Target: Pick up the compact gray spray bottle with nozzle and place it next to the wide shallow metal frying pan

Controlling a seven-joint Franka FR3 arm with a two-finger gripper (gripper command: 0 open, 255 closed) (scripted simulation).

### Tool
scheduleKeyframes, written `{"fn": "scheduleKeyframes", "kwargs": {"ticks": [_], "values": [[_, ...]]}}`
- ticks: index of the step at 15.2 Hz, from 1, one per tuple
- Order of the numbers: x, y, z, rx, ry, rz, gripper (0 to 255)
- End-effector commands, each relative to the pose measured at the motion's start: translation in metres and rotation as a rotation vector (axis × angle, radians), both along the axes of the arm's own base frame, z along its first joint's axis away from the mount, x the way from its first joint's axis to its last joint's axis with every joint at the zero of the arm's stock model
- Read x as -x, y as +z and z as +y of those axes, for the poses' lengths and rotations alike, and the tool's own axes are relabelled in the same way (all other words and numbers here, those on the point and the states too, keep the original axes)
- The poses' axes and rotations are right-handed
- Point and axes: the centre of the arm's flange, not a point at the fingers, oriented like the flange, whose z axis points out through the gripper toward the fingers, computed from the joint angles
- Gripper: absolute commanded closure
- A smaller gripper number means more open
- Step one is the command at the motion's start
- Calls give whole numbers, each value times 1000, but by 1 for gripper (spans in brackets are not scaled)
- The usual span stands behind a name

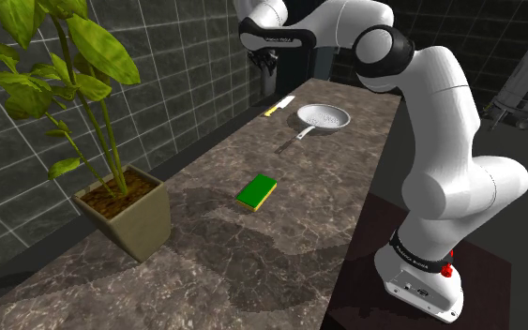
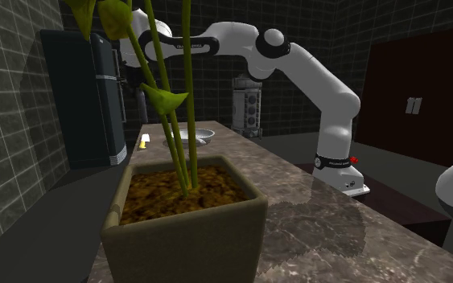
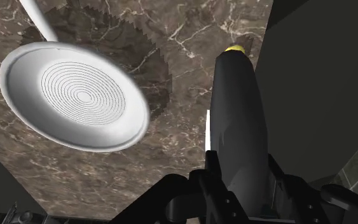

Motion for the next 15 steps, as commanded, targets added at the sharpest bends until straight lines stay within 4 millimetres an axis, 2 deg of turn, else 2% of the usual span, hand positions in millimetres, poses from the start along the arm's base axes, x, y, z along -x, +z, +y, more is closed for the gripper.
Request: {"fn": "scheduleKeyframes", "kwargs": {"ticks": [1,15], "values": [[-1,-9,-2,0,1,0,255],[-1,-83,-2,0,1,0,255]]}}
